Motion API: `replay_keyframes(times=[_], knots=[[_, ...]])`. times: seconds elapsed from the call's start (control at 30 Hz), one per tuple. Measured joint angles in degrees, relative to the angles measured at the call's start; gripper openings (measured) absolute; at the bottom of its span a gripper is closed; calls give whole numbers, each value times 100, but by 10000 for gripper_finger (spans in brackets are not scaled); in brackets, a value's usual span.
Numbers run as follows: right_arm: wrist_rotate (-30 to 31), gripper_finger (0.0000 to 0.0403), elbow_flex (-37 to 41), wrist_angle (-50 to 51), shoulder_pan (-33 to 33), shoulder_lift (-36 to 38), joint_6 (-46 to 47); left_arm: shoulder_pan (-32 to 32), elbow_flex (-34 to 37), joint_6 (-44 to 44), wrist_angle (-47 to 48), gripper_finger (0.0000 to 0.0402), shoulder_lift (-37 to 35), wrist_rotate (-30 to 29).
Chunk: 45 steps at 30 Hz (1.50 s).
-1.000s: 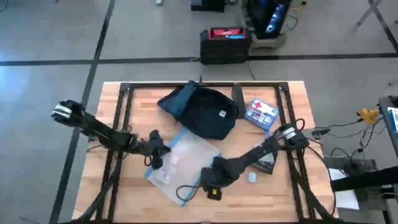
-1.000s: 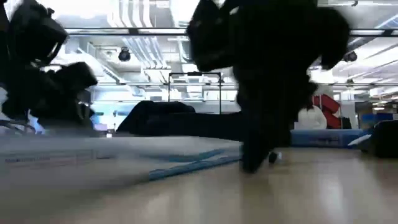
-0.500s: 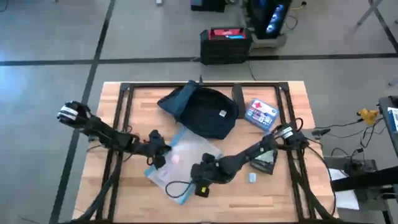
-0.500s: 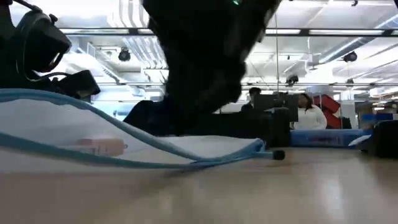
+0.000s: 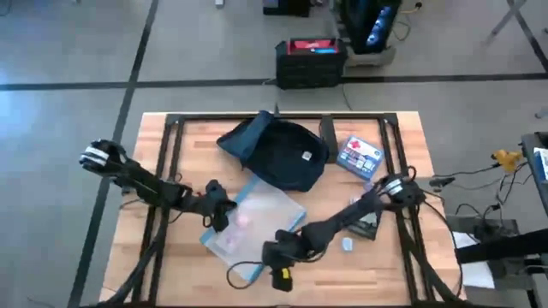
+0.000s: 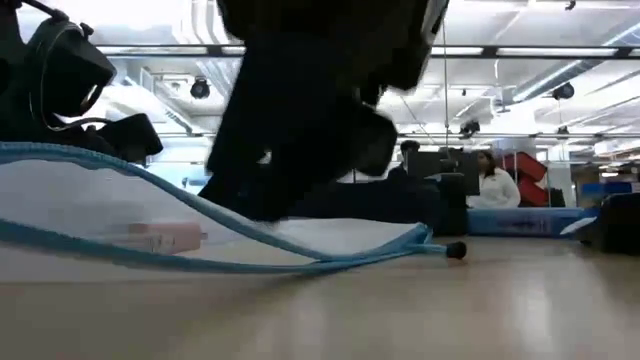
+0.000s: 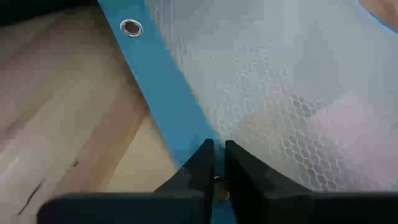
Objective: Unpack backpack
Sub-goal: Remove the pink charger adapter inside the zip bag
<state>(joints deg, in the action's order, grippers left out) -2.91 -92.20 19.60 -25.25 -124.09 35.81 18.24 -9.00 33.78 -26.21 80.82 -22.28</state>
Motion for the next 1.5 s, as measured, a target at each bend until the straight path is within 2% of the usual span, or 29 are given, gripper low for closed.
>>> replay_keyframes(times=[0.1,0.23,0.37,0.47,0.6,0.77,0.9,0.97,1.13,1.3,1.5], knots=[[198,190,2,-214,24,-153,100,0,5,2,-22,25,1,-48],[1245,190,-24,-256,37,-149,201,5,16,3,-77,25,9,-56],[2120,190,-293,-271,-27,-111,-101,7,18,-22,-98,25,11,-52],[2617,190,-476,-674,-40,-137,-461,7,18,-127,-116,25,12,-51],[2906,190,-672,-1553,95,-452,-1163,7,18,-170,-137,25,15,-48],[3063,190,-1073,-1523,264,-1008,-1429,7,19,-178,-188,25,15,-48],[3934,190,-1359,-1255,355,-1324,-1750,35,35,-402,-402,25,23,17],[4263,190,-1470,-1248,389,-1419,-1905,80,37,-594,-664,25,54,244],[4151,190,-1556,-1229,458,-1478,-1983,204,42,-1289,-1495,25,296,892],[4154,190,-1541,-1105,419,-1456,-1921,223,20,-1768,-2078,25,763,1120],[4165,190,-1713,-152,331,-1434,-1309,117,77,-1373,-2046,25,985,1120]])
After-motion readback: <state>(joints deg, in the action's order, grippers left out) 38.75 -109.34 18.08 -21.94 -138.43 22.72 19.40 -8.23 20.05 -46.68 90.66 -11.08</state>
